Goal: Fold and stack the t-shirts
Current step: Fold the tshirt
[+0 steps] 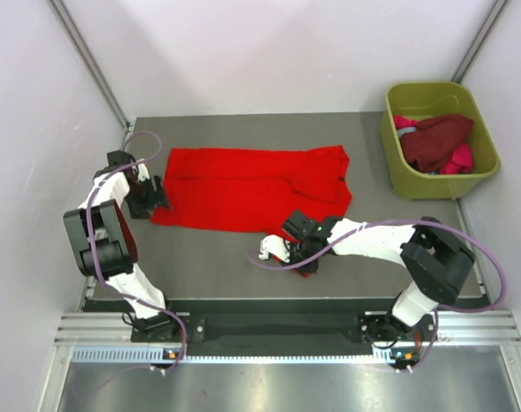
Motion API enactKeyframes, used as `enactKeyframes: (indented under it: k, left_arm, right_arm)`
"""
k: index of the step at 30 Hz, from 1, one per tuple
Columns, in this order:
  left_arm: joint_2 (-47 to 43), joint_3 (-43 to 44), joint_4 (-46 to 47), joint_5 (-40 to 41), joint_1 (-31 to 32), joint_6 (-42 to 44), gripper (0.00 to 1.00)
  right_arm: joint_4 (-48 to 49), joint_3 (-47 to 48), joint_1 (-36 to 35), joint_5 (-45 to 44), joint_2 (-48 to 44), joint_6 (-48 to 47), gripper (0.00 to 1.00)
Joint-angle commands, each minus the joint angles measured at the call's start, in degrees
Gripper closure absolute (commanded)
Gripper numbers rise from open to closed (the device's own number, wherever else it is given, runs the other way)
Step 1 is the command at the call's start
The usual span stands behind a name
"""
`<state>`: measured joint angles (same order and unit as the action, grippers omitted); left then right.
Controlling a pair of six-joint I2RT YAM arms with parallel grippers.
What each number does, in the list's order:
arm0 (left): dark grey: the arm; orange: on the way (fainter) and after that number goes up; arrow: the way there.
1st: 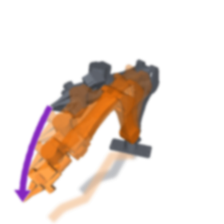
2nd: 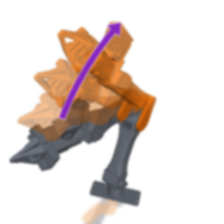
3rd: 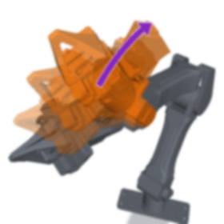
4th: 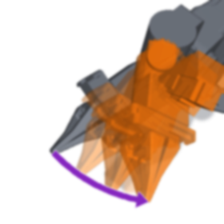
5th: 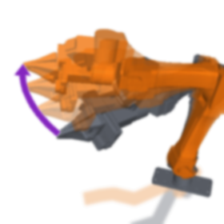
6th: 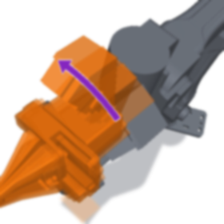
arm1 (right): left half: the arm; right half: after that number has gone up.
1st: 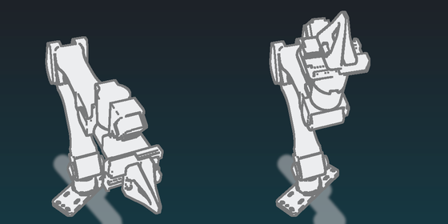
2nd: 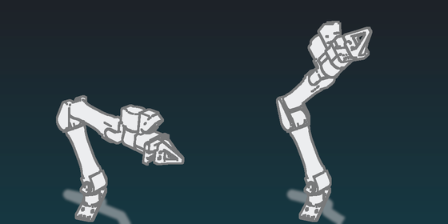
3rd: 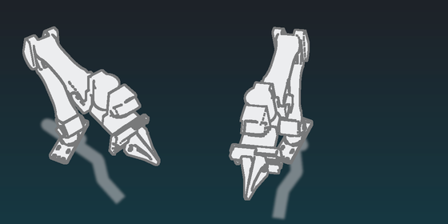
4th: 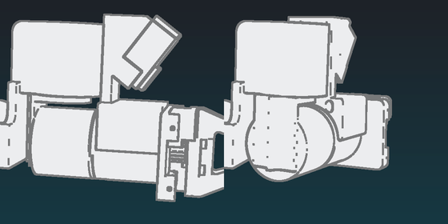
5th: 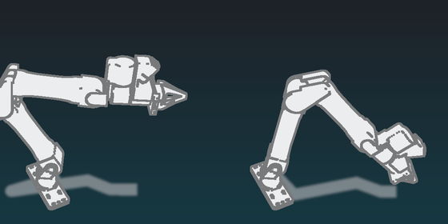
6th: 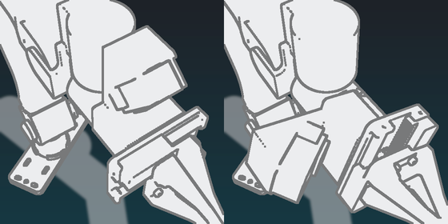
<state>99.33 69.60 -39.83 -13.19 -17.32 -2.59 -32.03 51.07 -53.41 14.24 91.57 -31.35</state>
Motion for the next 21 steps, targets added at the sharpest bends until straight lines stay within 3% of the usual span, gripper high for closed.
enactKeyframes:
  k: [1,21]
  left_arm:
    - [1.83,-0.43,-0.25,-4.30,-0.78,-2.16,0.24]
    - [5.08,-0.61,-0.24,-6.14,-7.38,-1.71,0.29]
  right_arm:
    - [3.20,-0.36,-0.73,-1.41,1.68,-0.46,1.00]
    - [3.64,0.43,-0.03,-1.32,2.12,-0.37,1.00]
